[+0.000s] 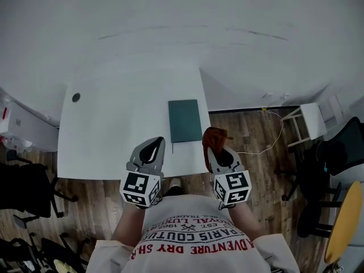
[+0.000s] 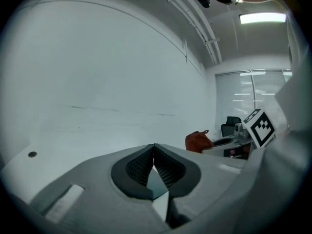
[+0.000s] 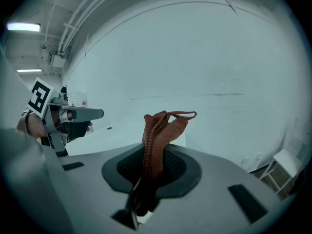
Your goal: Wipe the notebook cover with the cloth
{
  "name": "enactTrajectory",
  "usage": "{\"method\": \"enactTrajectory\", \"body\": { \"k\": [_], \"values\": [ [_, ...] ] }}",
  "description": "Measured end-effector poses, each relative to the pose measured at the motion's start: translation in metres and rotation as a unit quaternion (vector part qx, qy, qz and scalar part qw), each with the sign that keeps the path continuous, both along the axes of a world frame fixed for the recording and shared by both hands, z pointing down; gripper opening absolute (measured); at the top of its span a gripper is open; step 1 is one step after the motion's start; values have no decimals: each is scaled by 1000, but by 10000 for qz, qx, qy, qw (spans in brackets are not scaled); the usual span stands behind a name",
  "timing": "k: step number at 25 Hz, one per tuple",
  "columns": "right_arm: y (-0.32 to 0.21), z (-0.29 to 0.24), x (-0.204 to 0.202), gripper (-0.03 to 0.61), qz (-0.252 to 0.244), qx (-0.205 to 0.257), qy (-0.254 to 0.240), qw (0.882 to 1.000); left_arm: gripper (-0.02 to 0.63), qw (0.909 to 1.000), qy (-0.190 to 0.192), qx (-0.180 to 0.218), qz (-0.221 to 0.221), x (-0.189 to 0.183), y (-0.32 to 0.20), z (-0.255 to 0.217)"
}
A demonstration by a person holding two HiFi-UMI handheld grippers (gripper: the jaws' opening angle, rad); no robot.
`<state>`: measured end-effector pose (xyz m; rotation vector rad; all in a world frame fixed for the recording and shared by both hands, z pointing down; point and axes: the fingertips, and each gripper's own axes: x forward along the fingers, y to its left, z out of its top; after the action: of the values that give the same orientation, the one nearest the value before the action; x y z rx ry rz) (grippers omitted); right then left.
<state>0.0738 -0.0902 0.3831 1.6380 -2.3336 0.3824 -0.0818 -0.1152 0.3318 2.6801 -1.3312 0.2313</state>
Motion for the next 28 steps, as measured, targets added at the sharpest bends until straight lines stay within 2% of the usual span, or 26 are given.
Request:
{"method": "enactTrajectory", "body": {
  "k": [4,9,14,18,24,28],
  "values": [
    [-30,14,-11,77,170,-238,25,9996,9,9994,-16,-297,187,-9,-36,24],
    [-56,46,-17,77,274,-683,109,9972,9,9955,67,-908,250,-12,-69,79],
    [-78,85,-19,77,367,-1063,229,9934,9,9838,269,-1738,333,-8,-82,148],
    [-94,114,-16,77,351,-1358,239,9898,9,9739,240,-2228,356,3,-82,190],
    [-114,156,-15,77,271,-1748,207,9840,9,9650,-62,-2531,679,31,-86,232],
    [-130,169,-18,77,276,-1815,64,9830,9,9581,-245,-2760,725,38,-94,252]
  ]
}}
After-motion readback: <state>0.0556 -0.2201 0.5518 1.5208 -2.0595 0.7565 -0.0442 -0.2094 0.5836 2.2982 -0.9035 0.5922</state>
